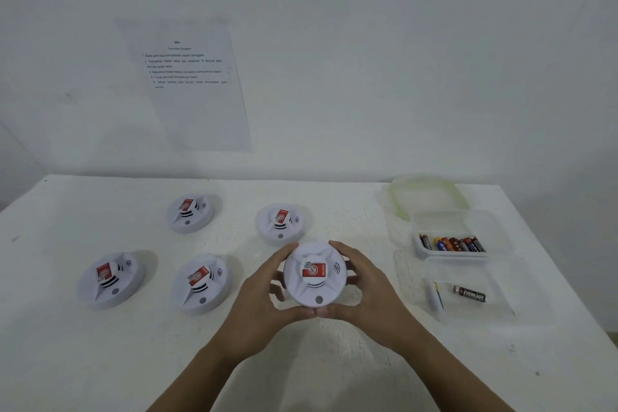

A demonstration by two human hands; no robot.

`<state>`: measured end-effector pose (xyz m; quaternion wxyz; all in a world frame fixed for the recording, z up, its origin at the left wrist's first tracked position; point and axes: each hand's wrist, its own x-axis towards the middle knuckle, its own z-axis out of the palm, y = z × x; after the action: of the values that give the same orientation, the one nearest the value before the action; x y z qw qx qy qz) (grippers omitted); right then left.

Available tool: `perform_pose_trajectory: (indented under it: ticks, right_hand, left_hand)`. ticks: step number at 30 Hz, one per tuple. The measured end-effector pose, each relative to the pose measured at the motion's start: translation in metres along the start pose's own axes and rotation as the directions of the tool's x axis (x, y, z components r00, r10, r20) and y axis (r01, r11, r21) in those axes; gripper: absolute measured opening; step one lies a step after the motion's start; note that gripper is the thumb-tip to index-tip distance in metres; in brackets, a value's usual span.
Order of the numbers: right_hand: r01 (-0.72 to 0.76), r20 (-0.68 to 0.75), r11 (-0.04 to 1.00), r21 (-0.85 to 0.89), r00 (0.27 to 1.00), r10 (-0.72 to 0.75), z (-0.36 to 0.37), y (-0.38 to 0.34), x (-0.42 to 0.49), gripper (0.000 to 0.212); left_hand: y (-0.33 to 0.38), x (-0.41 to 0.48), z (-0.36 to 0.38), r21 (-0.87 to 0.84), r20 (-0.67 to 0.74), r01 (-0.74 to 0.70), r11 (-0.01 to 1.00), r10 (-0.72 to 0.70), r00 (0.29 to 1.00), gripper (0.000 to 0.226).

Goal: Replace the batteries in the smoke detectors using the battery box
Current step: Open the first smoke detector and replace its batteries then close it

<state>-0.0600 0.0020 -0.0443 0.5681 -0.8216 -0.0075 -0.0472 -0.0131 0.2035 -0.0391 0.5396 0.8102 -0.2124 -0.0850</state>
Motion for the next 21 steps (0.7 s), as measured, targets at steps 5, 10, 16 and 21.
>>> perform_pose_trajectory:
  ticks: [5, 10, 16, 21]
  right_hand:
    - [-0.057, -0.014, 0.996, 0.062, 0.998, 0.058, 0.006, 0.012, -0.003, 0.085]
    - [-0.092, -0.012, 0.995, 0.036, 0.996, 0.092, 0.009, 0.018, -0.002, 0.077]
    - [-0.109, -0.007, 0.994, -0.011, 0.994, 0.109, 0.015, 0.018, 0.0, 0.081]
    - [-0.072, -0.02, 0.997, -0.039, 0.997, 0.071, 0.012, 0.02, 0.004, 0.081]
  left_hand:
    - [-0.005, -0.002, 0.005, -0.099, 0.033, 0.048, 0.994, -0.045, 0.998, 0.082]
    - [-0.017, -0.003, 0.01, -0.108, 0.016, 0.107, 0.988, -0.106, 0.994, 0.08]
    - [-0.026, -0.001, 0.012, -0.066, 0.027, 0.15, 0.986, -0.149, 0.988, 0.085]
    - [-0.024, 0.006, 0.006, -0.027, 0.066, 0.124, 0.992, -0.122, 0.99, 0.085]
